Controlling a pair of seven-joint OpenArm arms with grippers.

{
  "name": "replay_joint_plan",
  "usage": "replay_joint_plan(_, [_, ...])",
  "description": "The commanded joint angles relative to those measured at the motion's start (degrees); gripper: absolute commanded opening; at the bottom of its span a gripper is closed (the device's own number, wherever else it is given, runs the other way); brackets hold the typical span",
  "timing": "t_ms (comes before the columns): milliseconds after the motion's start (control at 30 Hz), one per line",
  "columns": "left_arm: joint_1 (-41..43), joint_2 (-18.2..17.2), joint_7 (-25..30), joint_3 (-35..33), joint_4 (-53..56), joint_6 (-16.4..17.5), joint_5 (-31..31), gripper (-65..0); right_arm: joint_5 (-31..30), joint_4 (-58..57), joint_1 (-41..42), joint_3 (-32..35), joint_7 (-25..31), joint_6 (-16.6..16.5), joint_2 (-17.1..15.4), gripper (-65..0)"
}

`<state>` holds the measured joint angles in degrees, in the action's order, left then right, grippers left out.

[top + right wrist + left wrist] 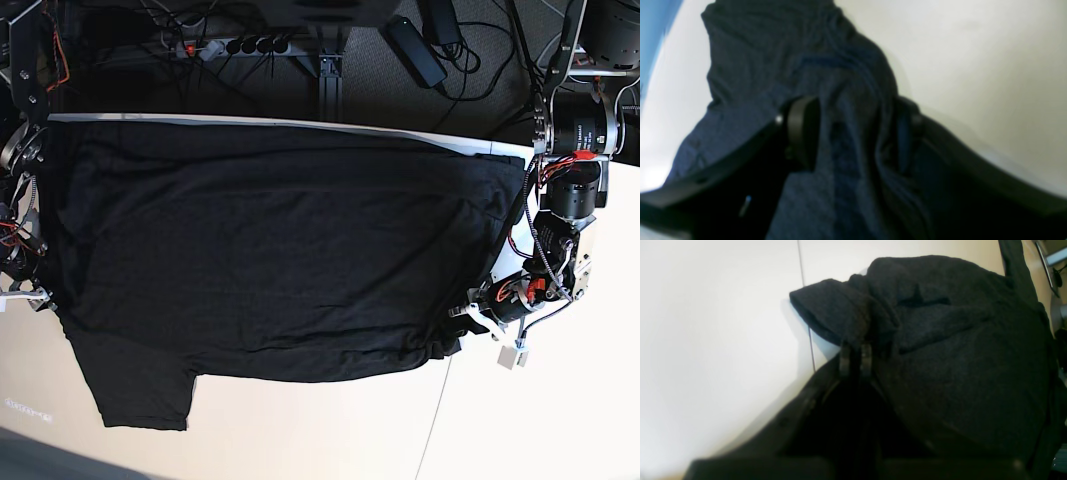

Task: Fold the T-shirt properly
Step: 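Release the right gripper and regrasp the shirt's opposite side edge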

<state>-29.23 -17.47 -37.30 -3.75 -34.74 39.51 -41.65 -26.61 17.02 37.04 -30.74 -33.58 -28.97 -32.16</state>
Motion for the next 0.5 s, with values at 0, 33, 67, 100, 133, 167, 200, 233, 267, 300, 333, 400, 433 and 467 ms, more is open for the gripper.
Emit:
replay_joint_plan(0, [-0.28,-0.79,-2.58,-0.22,0.11,0.49,2.93,-65.0,3.15,0.20,0.57,0.11,-2.14,-3.41,-0.33,-30.7])
replay_joint_plan(33, [-0.28,-0.79,-2.58,-0.22,0.13,0.49,2.93,-65.0,3.56,0.61,0.57,0.11,-1.97,-3.41,-0.39,-30.7])
replay_joint_plan(67, [-0.28,-0.76,-2.56,-0.22,0.13,0.49,2.91,-65.0,3.76,1.33,0.55,0.11,-2.01,-3.43,-0.46,-30.7])
replay_joint_plan(100, [-0.31,-0.74,-2.36,-0.22,0.13,0.49,2.89,-65.0,3.72,2.19,0.55,0.11,-2.01,-3.43,-0.57,-30.8])
replay_joint_plan(133, [-0.28,-0.72,-2.12,-0.22,0.13,0.49,2.89,-65.0,3.67,3.13,0.55,0.11,-2.01,-3.43,-0.74,-30.9])
replay_joint_plan(167, [-0.26,-0.72,-1.95,-0.22,0.13,0.49,2.89,-65.0,3.65,4.28,0.55,0.11,-2.03,-3.43,-0.94,-31.0])
replay_joint_plan(200, [-0.26,-0.74,-1.95,-0.22,0.13,0.49,2.91,-65.0,3.63,5.53,0.55,0.11,-2.03,-3.43,-1.22,-31.0])
replay_joint_plan(233, [-0.26,-0.76,-1.97,-0.22,0.13,0.49,2.93,-65.0,3.48,6.84,0.55,0.11,-2.12,-3.43,-1.55,-31.0])
replay_joint_plan(267, [-0.26,-0.79,-1.99,-0.22,0.13,0.49,2.93,-65.0,3.02,8.17,0.55,0.11,-2.47,-3.45,-2.03,-31.0])
replay_joint_plan(300, [-0.26,-0.81,-1.99,-0.22,0.13,0.49,2.93,-65.0,2.27,9.53,0.55,0.11,-2.71,-3.45,-2.36,-31.0])
replay_joint_plan(333, [-0.26,-0.81,-1.99,-0.22,0.13,0.49,2.95,-65.0,1.73,10.80,0.55,0.11,-3.02,-3.48,-2.75,-31.0])
replay_joint_plan(400, [-0.26,-0.79,-1.97,-0.22,0.13,0.49,2.93,-65.0,0.70,12.48,0.59,0.11,-4.39,-3.80,-3.41,-31.0])
replay_joint_plan(433, [-0.26,-0.79,-1.97,-0.22,0.13,0.49,2.93,-65.0,-0.13,12.96,0.57,0.11,-5.38,-3.89,-3.69,-31.0])
replay_joint_plan(467, [-0.26,-0.76,-1.95,-0.22,0.13,0.49,2.91,-65.0,-1.01,13.18,0.55,0.11,-6.05,-3.89,-3.93,-31.0])
